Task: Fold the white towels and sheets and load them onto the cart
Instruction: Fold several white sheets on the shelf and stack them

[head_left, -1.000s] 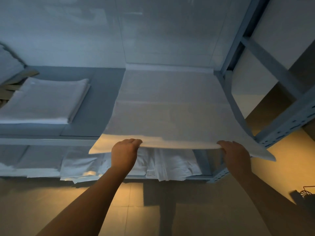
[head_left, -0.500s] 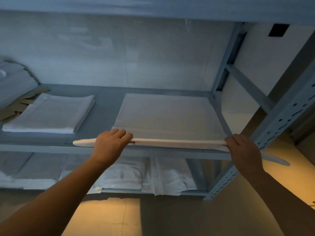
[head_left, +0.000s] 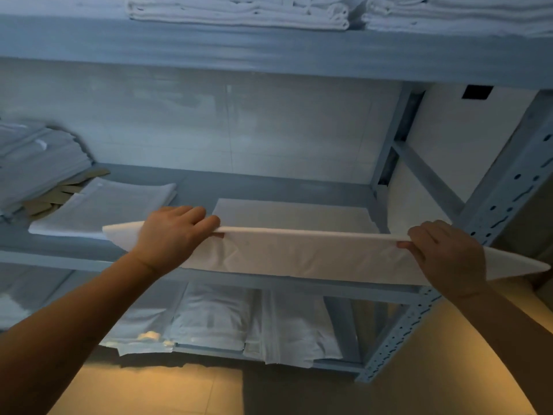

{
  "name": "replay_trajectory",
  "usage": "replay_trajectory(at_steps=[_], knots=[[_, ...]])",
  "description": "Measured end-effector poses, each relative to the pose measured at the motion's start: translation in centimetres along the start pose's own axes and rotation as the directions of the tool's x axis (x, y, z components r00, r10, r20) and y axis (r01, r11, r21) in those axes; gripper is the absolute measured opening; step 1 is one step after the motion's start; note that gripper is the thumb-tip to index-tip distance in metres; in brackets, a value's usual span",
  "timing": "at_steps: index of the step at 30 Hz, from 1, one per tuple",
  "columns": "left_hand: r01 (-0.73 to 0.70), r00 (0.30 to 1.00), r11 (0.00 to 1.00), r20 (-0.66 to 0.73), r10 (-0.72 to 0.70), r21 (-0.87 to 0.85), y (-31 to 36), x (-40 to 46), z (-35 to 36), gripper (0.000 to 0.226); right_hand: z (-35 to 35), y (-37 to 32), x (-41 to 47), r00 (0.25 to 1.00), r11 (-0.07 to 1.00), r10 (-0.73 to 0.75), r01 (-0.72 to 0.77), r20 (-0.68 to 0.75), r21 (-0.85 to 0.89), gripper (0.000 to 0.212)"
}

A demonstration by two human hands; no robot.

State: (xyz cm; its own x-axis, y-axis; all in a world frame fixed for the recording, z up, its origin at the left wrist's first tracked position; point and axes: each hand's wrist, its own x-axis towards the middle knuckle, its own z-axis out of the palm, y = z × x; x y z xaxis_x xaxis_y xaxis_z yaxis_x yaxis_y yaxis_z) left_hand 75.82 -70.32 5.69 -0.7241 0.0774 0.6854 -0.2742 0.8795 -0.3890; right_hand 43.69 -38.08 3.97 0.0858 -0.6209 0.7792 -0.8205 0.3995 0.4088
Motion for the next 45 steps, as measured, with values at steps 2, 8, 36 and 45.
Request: replay_trajectory(at_steps=[2, 8, 36, 45], knots=[[0.000, 0.999, 1.000, -0.040, 0.002, 0.030, -0.8, 1.1, -0.5, 0.052, -0.3, 1.0, 0.8, 0.999, 1.000, -0.016, 0.015, -0.031, -0.020, 0.051], [0.039, 0.997, 0.998, -0.064, -0.036, 0.046, -3.0, 3.7, 1.2, 0.045, 2.1, 3.1, 3.2, 0.998, 0.998, -0.027, 0.025, -0.048, -0.051, 0.048], [0.220, 0.903, 0.967, 0.402, -0.152, -0.128, -10.5, 4.3, 41.7, 0.085, 37.4, 2.2, 3.3, 0.958, 0.996, 0.042, -0.061, 0.284, 0.059, 0.067], [0.374, 0.735, 0.927, 0.618, -0.278, -0.028, -9.7, -2.1, 52.4, 0.047, 47.6, -0.4, -2.6, 0.719, 0.984, 0.125, -0.177, 0.684, 0.007, 0.036]])
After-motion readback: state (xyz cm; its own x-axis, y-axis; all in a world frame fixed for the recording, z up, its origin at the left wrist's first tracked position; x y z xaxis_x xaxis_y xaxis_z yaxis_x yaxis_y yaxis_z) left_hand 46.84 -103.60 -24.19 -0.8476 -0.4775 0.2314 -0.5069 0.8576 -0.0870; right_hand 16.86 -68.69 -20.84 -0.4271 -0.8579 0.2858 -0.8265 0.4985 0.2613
